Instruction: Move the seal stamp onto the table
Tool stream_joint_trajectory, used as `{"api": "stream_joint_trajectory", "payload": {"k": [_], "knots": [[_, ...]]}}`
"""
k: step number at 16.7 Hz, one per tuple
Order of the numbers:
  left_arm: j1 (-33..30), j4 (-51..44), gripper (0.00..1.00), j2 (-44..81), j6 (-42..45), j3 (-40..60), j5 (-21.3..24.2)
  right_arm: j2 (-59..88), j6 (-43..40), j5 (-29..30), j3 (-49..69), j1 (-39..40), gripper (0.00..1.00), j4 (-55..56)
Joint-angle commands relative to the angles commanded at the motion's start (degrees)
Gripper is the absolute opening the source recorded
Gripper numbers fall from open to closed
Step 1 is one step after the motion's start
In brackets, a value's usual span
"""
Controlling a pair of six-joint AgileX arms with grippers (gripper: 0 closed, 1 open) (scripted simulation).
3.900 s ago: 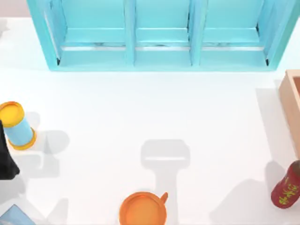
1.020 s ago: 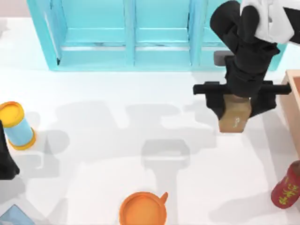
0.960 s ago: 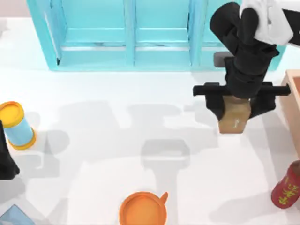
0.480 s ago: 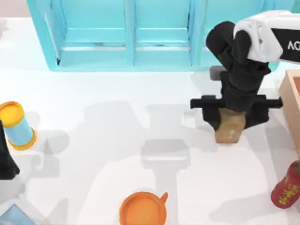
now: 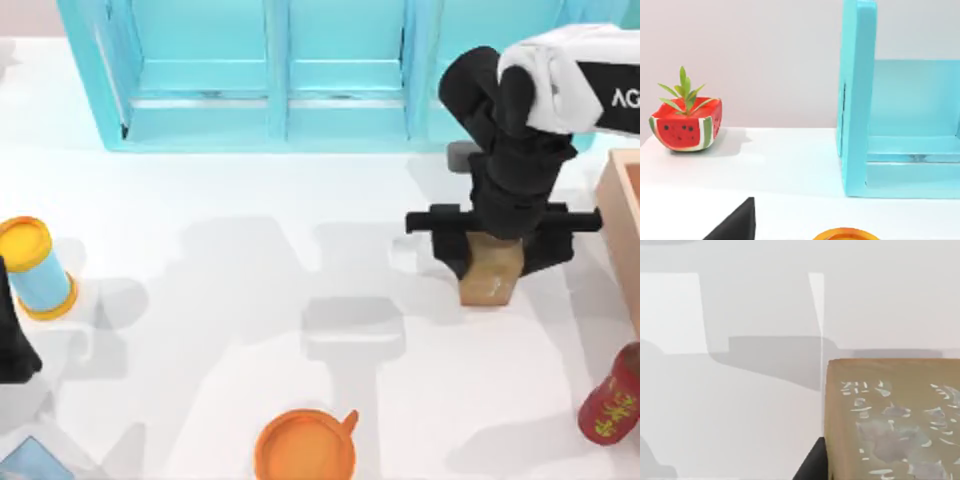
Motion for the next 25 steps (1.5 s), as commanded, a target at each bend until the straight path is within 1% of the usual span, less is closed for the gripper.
{"api": "stream_joint_trajectory", "payload": {"k": [6,7,16,18,21,25], "knots": [[0.00,0.00,1.00,0.00,0.00,0.00,0.00,0.00,0.00,0.00,0.00,0.00,0.98,0.00],[0.00,0.00,1.00,0.00,0.00,0.00,0.00,0.00,0.00,0.00,0.00,0.00,1.00,0.00],[0.00,0.00,1.00,0.00,0.00,0.00,0.00,-0.02,0.00,0.00,0.15,-0.12,1.00,-0.15],[0.00,0.00,1.00,0.00,0.00,0.00,0.00,0.06,0.04,0.00,2.17,-0.09,1.00,-2.20],[0.00,0.00,1.00,0.00,0.00,0.00,0.00,-0.04,0.06,0.00,9.54,-0.06,1.00,-9.74],[0.00,0.00,1.00,0.00,0.00,0.00,0.00,-0.99,-0.07,-0.01,22.87,-0.18,1.00,-24.88]]}}
